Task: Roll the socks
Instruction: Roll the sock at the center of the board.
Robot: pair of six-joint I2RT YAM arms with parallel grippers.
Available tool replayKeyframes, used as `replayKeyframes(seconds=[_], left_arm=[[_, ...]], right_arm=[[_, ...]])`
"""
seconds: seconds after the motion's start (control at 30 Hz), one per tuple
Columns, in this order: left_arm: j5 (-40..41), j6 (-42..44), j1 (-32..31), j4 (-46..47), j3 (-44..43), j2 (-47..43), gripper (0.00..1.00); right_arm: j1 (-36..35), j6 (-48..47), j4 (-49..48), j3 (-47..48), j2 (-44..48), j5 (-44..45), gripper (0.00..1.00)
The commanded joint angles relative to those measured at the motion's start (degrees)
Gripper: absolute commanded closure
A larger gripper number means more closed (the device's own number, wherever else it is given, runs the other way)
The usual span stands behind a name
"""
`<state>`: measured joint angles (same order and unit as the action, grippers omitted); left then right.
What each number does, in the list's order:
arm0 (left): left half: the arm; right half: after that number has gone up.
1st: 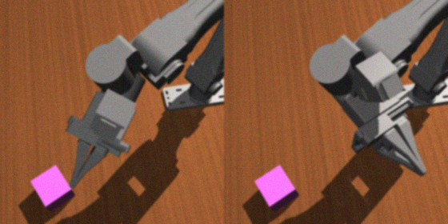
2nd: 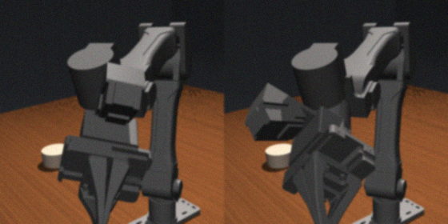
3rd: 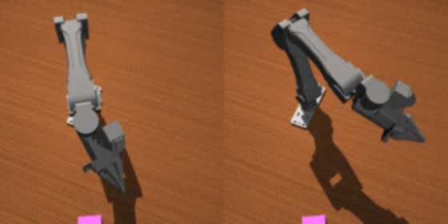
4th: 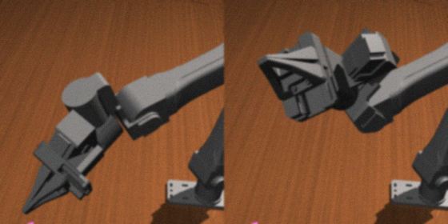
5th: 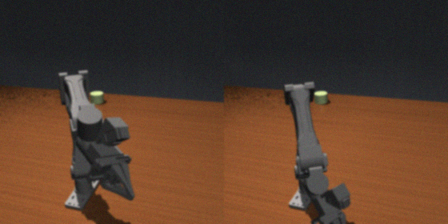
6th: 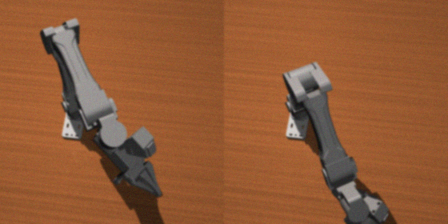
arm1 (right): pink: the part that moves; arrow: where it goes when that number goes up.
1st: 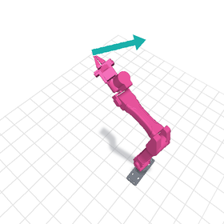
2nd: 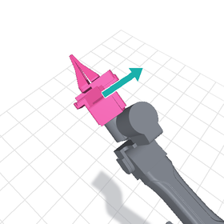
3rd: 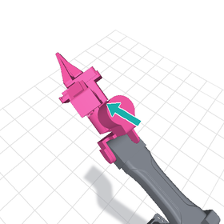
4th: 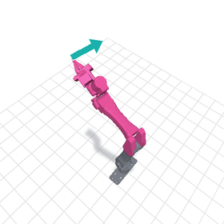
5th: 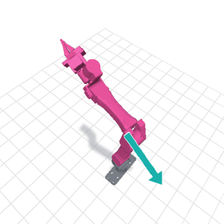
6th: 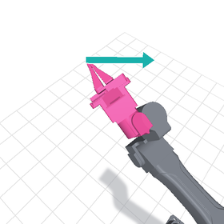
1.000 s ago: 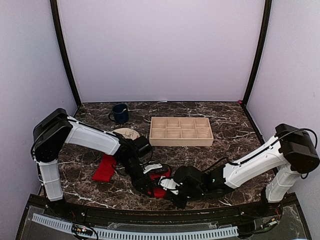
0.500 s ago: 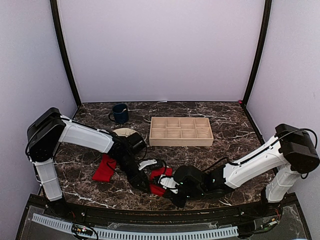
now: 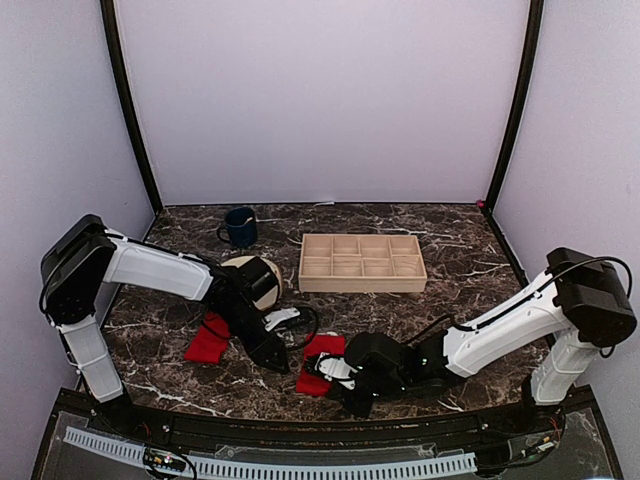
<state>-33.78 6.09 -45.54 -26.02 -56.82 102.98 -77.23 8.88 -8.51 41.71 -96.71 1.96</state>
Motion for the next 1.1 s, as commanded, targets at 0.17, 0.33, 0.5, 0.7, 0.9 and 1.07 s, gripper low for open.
replayKeyframes(seconds=[0.17, 0.33, 0.5, 0.7, 0.9, 1.07], left_arm=[[10.1, -3.2, 0.5, -1.2, 3.8, -3.7, 0.64], [15.3, -5.0, 0.5, 2.2, 5.9, -10.0, 0.64], [18.0, -6.1, 0.5, 6.9, 8.9, -16.0, 0.64], [18.8, -6.6, -1.2, 10.8, 11.6, -19.3, 0.64], [24.4, -5.9, -6.8, 15.1, 15.1, -22.7, 0.64], [29.9, -4.8, -11.3, 18.1, 17.8, -26.5, 0.64]], right_arm=[[1.6, -1.2, 3.0, 3.5, -2.6, -5.5, 1.0], [4.6, 0.2, 4.6, 4.1, -2.6, -11.3, 1.0], [9.0, 2.1, 6.7, 5.8, -3.7, -20.0, 1.0], [11.7, 2.6, 10.0, 9.5, -7.5, -29.8, 1.0], [14.6, 4.9, 9.8, 10.6, -8.9, -37.7, 1.0], [16.5, 7.1, 10.1, 11.7, -9.8, -41.6, 1.0]])
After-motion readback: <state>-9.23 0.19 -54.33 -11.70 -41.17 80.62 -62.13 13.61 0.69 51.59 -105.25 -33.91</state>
